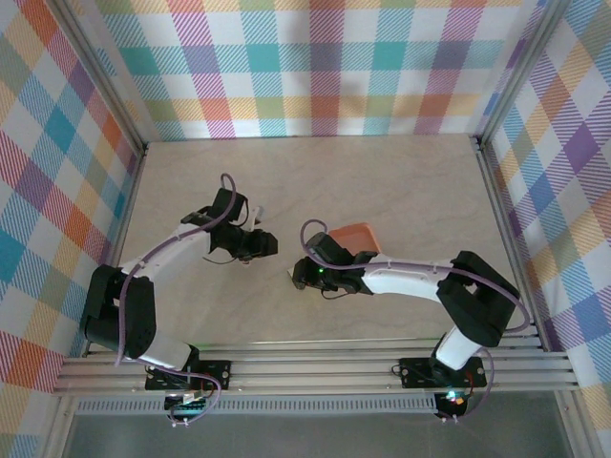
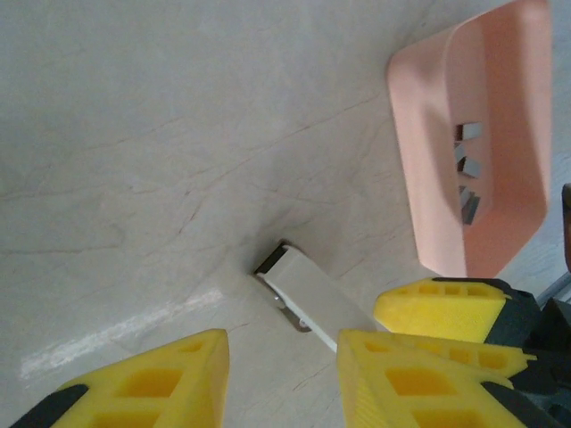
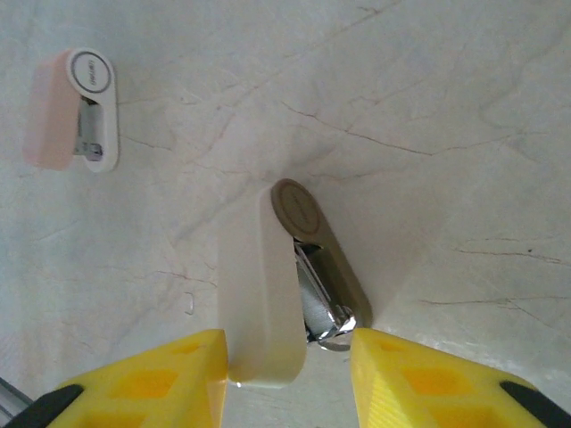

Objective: Load the staples into the stapler

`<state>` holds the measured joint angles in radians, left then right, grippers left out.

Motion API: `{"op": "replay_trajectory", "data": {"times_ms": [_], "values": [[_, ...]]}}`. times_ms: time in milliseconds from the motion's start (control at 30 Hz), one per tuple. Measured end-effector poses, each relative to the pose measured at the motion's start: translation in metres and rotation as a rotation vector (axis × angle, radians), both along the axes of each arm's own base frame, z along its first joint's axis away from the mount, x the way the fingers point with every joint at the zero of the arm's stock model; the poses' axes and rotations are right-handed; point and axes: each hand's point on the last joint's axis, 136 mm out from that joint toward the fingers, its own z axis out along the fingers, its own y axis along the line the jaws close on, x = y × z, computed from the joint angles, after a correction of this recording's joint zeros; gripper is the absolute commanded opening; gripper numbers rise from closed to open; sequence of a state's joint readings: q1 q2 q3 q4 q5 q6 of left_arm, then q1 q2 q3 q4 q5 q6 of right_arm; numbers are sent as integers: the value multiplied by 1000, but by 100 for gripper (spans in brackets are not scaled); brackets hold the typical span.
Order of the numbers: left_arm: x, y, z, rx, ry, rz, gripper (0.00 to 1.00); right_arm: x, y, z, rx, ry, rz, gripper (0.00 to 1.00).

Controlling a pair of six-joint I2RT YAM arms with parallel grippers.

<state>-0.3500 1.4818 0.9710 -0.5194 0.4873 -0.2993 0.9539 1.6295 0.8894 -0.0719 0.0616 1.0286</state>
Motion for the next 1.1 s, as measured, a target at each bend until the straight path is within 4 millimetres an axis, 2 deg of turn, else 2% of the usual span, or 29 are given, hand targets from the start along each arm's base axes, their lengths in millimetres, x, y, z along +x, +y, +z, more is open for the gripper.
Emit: {"op": "replay_trajectory", "data": {"times_ms": [267,800,967,1100], "values": [[-1,1,-4,7,10,1,35,1,2,-14,-9,48,-1,28],[0,2,-15,28,32,-7,34,7,6,-20,-49,115,-21,21],[0,3,-17,37,31,-8,34,7,5,-19,-53,110,-14,28],[0,3,-17,36,31,-6,41,6,-1,-16,-85,87,12,42]]}}
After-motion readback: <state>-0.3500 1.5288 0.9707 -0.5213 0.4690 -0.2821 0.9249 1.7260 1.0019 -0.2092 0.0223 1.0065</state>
